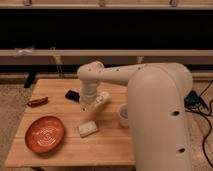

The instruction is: Stand the bottle upright

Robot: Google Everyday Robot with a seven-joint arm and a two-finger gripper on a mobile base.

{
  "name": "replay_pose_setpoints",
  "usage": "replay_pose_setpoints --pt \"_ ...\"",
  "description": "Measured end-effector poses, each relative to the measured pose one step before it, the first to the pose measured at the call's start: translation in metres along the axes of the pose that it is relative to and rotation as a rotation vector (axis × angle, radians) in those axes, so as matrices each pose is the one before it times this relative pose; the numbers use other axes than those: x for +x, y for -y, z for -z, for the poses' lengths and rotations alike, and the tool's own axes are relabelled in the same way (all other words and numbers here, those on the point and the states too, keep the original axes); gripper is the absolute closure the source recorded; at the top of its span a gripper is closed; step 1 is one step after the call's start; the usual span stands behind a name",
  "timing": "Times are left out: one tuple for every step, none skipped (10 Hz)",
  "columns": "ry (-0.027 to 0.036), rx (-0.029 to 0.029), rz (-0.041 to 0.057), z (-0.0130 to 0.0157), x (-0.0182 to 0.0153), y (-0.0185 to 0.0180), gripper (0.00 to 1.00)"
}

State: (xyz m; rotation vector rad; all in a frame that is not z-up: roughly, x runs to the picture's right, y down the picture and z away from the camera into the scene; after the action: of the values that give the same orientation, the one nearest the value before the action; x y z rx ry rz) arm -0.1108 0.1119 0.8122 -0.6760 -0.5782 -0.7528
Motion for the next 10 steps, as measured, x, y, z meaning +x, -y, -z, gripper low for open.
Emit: replay_pose_setpoints --pt "0.03277 0.02683 0.01621 0.00823 -0.00181 0.00016 1.00" --pt "0.02422 0.01983 0.01423 0.00803 -0.00158 0.00006 1.00" --pt "0.02196 0.02103 0.01658 0.00879 -0.00214 0.00066 1.00" --pt "0.01473 0.01346 0.01125 0.00503 -0.00152 0.00026 1.00" --pt "0.02281 0.02562 0.01564 0.00910 -0.00142 -0.00026 1.00" --pt "0.01977 0.02351 0.01208 0.00697 -0.00102 0.00056 1.00" --pt "0.02374 0.02031 0.01073 0.00573 -0.00155 -0.00003 1.00" --pt "0.03302 0.02159 0.00474 0.00626 -0.00003 -0.00119 1.00" --pt "0.03300 0.01884 0.00090 0.00300 0.00019 -0.00131 1.00" --pt "0.02430 0.01227 -0.00128 -0.00149 0.00139 -0.00078 1.00"
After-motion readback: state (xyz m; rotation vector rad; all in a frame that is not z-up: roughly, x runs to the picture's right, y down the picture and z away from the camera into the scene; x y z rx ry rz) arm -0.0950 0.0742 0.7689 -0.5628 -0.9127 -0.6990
